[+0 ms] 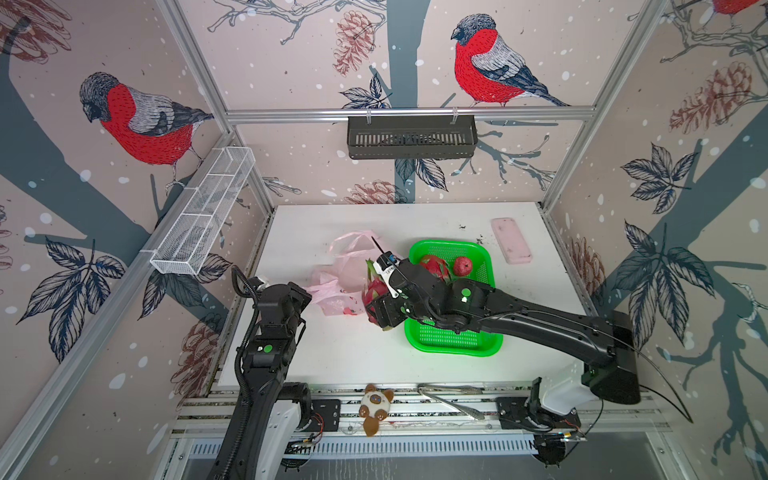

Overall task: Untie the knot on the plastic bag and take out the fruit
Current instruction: 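Lift the dragon fruit out of the bag with the right gripper, then carry the dragon fruit over the green basket and lower it in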

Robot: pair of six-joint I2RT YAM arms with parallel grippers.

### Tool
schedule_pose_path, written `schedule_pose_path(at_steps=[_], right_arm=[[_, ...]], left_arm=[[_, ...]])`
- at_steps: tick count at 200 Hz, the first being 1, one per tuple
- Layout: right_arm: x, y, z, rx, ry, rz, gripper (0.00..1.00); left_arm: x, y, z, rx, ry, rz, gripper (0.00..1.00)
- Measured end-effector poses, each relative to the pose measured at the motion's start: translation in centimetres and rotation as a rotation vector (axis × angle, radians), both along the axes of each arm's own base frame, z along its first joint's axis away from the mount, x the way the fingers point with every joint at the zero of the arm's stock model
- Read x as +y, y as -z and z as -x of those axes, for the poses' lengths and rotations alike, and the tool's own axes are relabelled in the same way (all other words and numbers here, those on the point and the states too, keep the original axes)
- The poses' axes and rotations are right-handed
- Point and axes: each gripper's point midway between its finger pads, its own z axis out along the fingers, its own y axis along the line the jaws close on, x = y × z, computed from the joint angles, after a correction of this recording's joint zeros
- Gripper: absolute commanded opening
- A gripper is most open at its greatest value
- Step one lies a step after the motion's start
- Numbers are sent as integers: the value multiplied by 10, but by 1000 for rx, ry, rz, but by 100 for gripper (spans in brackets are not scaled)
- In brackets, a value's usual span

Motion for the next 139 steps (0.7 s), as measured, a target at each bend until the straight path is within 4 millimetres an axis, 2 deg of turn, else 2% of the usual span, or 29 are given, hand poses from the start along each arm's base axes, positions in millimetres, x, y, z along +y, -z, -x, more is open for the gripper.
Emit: schedule_pose_path(at_steps=[33, 57, 88, 139], right_arm=[[-27, 5, 10, 10, 12, 16, 34], [-49, 8, 11, 23, 68, 17, 34], [-85, 14, -6, 41, 236, 2, 34], [-150, 32, -29, 64, 536, -12, 34]], left_arm=[[7, 3, -6, 19, -10, -9, 0], [11, -4, -10, 2, -9, -22, 0], [8, -14, -13, -24, 18, -39, 0], [4, -18, -16, -21, 62, -63, 0]])
